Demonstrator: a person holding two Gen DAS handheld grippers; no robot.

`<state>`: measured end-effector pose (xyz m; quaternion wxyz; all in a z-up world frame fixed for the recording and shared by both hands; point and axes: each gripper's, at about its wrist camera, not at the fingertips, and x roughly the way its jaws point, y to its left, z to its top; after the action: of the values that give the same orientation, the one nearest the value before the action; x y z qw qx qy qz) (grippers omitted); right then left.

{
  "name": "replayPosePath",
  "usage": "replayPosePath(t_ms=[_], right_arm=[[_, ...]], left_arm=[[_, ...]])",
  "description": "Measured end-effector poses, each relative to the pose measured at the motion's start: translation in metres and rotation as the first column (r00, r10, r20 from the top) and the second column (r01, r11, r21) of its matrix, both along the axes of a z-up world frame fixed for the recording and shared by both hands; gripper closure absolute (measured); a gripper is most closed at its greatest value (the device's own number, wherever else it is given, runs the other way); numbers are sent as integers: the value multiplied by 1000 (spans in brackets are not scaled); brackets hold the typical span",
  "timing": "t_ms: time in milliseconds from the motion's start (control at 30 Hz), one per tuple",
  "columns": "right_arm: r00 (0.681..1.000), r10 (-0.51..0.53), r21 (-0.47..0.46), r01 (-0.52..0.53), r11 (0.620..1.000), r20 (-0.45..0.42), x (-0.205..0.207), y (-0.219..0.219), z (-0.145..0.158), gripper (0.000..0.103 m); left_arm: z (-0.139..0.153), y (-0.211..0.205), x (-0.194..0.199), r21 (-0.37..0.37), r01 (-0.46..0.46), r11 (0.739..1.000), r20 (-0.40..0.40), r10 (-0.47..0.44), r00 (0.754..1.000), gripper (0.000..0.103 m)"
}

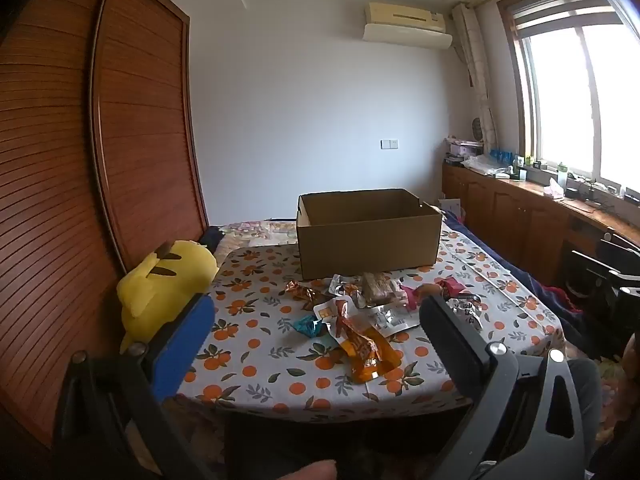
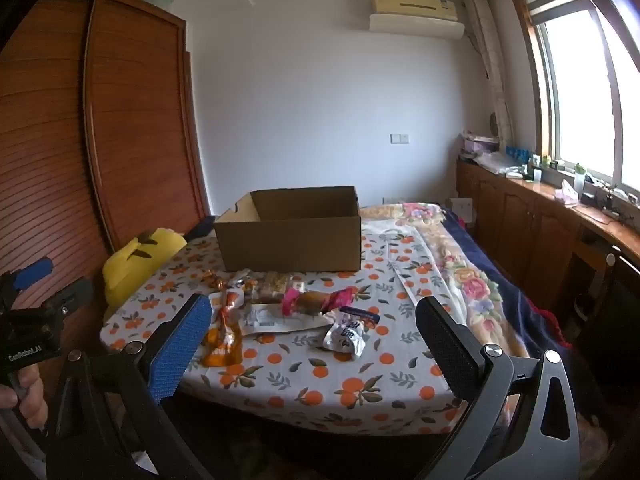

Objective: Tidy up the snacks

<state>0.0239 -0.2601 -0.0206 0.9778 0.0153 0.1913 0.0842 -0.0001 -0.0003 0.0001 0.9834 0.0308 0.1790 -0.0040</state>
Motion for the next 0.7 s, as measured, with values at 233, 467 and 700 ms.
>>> replayPosePath(t_ms=[233, 467, 700], right_arm=[[1000, 2, -9, -2, 1000, -3, 0, 1, 0, 0], [1000, -1, -8, 1, 1000, -2, 0, 0, 0, 0], [1000, 0, -8, 0, 1000, -2, 0, 0, 0, 0]], left_arm=[[0, 1, 1, 2, -4, 1000, 2, 4, 1000, 0], [7, 3, 1, -1, -2, 1000, 7, 2, 1000, 0], [10, 3, 0, 2, -4, 1000, 13, 4, 1000, 0]])
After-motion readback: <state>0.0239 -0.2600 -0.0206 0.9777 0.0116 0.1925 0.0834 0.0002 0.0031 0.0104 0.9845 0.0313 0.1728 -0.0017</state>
